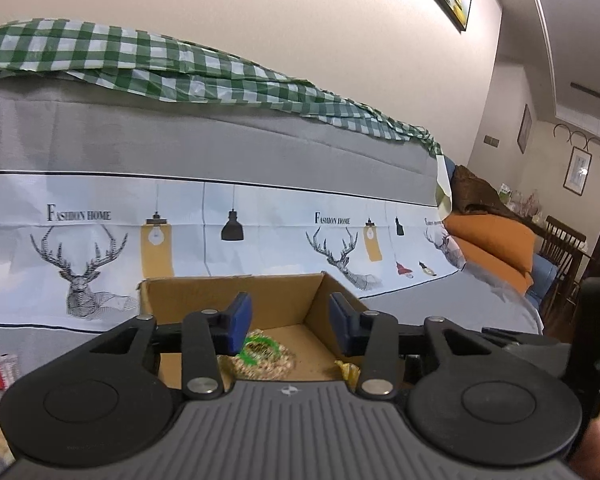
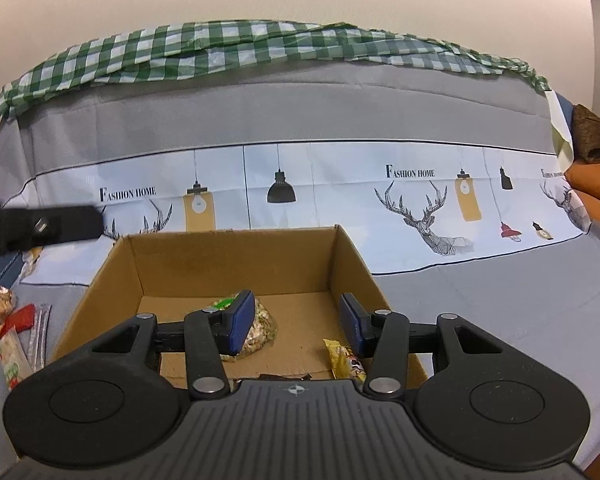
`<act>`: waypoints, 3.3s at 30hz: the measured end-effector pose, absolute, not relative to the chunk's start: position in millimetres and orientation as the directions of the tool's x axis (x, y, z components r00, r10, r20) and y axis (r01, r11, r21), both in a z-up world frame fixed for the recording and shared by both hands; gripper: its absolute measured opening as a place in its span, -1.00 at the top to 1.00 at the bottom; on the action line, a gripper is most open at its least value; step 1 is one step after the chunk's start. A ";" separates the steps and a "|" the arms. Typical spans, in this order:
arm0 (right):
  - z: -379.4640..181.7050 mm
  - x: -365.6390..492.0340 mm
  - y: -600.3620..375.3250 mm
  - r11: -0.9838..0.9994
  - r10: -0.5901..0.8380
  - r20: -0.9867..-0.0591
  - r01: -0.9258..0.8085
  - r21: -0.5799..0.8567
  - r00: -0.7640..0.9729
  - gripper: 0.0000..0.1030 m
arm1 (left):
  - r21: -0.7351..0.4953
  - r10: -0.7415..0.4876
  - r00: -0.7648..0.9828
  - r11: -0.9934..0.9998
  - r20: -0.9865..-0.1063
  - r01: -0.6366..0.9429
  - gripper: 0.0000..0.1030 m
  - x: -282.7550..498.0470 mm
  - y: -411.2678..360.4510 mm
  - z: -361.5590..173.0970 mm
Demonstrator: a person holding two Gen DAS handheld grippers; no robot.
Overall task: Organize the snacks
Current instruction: 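Move both open grippers from the box back down to the snack pile, then grasp the purple chocolate bar with the right gripper while the left grasps the white-green peanut-candy pack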
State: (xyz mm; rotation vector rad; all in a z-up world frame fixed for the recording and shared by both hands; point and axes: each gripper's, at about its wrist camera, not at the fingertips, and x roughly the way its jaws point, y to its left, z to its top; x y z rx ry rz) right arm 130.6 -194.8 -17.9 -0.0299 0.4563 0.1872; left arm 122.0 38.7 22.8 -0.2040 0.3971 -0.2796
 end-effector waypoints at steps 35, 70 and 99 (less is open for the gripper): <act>-40.4 58.0 -20.9 0.817 0.560 -0.397 -0.565 0.117 0.727 0.79 | -0.393 0.023 0.714 0.822 -0.700 -0.412 0.48 77.8 252.0 -44.6; -142.3 109.2 57.9 0.845 0.406 -0.690 -0.533 0.034 0.600 0.51 | -0.289 -0.022 0.489 0.829 -0.872 -0.479 -0.61 154.4 249.5 -120.2; -117.7 35.5 22.7 0.739 0.528 -0.723 -0.660 0.132 0.446 0.51 | -0.214 -0.033 0.443 0.906 -0.896 -0.365 0.22 70.5 244.8 -97.2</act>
